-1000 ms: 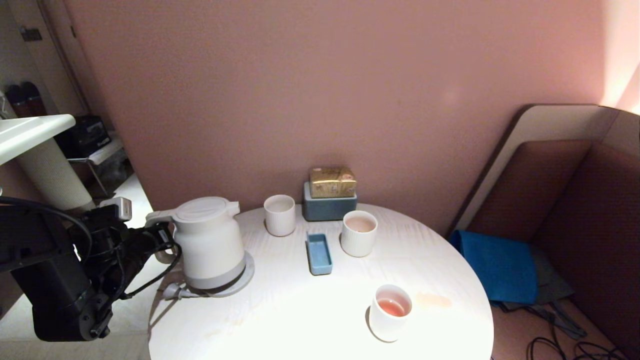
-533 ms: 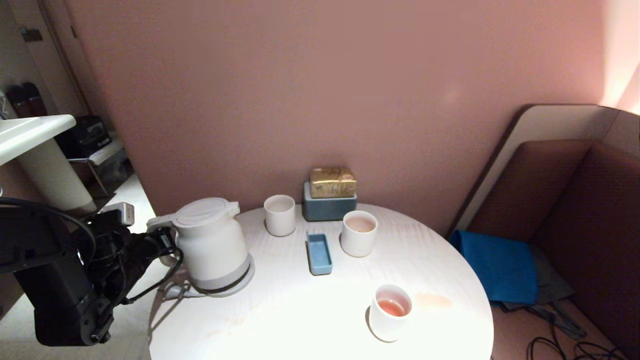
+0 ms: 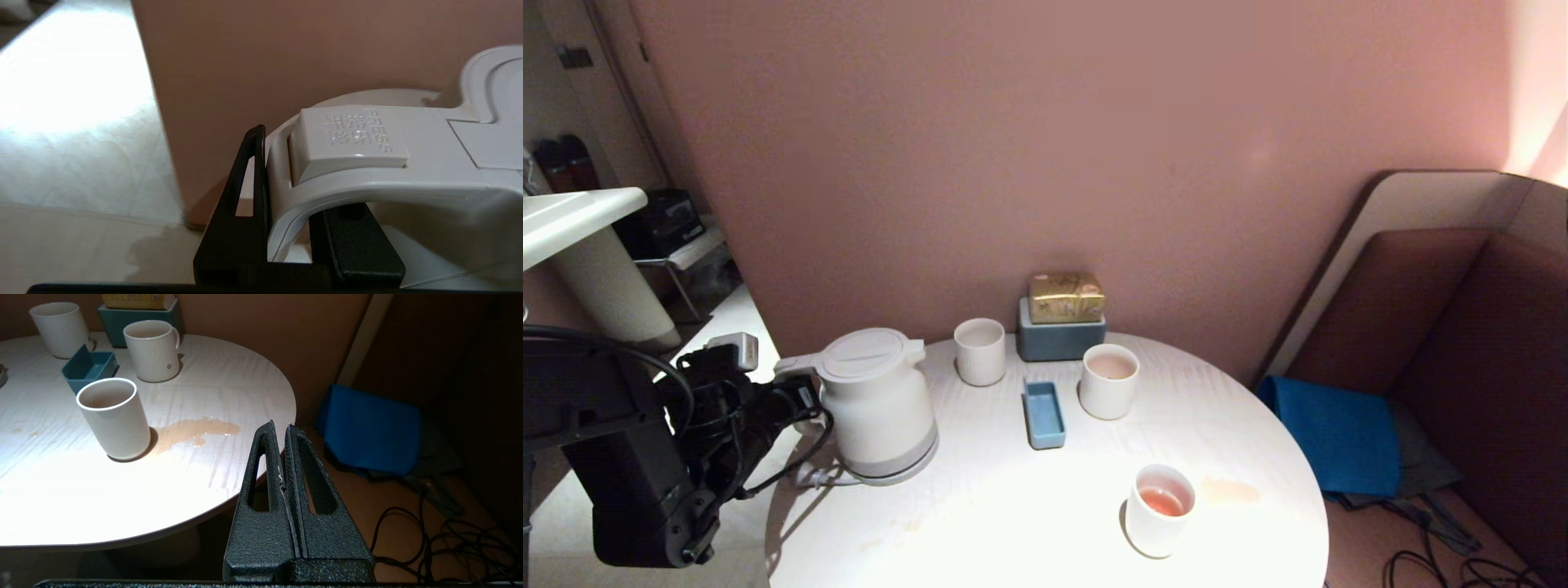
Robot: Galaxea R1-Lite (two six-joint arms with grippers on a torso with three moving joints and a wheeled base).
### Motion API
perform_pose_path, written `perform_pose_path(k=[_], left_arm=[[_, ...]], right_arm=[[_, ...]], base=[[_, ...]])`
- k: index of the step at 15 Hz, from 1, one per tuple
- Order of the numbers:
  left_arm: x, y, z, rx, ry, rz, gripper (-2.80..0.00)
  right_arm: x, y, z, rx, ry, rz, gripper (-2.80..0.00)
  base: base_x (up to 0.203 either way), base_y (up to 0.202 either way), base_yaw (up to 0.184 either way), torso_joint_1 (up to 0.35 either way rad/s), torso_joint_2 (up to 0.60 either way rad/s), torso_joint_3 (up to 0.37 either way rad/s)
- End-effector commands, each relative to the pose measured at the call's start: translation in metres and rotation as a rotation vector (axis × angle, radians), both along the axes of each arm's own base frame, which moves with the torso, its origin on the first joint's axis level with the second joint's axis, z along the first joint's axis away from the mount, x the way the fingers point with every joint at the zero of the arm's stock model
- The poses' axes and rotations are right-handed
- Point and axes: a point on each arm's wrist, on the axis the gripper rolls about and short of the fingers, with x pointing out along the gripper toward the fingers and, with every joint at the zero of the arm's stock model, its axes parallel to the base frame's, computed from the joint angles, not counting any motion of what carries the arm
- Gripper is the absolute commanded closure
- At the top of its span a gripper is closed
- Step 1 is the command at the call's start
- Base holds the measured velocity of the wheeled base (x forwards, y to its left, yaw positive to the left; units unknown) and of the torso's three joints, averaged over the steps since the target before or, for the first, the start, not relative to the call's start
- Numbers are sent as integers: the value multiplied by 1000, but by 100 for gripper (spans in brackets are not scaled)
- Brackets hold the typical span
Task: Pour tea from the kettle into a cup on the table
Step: Put down the kettle on the table
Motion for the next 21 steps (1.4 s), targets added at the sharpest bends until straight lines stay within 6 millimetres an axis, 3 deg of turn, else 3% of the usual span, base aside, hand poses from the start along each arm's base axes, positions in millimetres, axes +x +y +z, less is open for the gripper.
perform_pose_path(k=[1,8,9,13,17,21], left_arm=[[1,1,-4,71,-10,52,0],[3,-4,-12,173,32,71,0],[2,-6,-12,174,31,64,-280],[-4,-10,-10,167,41,49,-280],[-13,-10,6,138,3,53,-280],[-34,-10,16,117,11,46,-280]], right_arm=[[0,0,0,0,2,0,0],[0,0,0,0,2,0,0],[0,0,0,0,2,0,0],[0,0,0,0,2,0,0],[0,0,0,0,2,0,0],[0,0,0,0,2,0,0]], base=[[0,0,0,0,0,0],[0,0,0,0,0,0],[0,0,0,0,0,0],[0,0,0,0,0,0],[0,0,0,0,0,0],[0,0,0,0,0,0]])
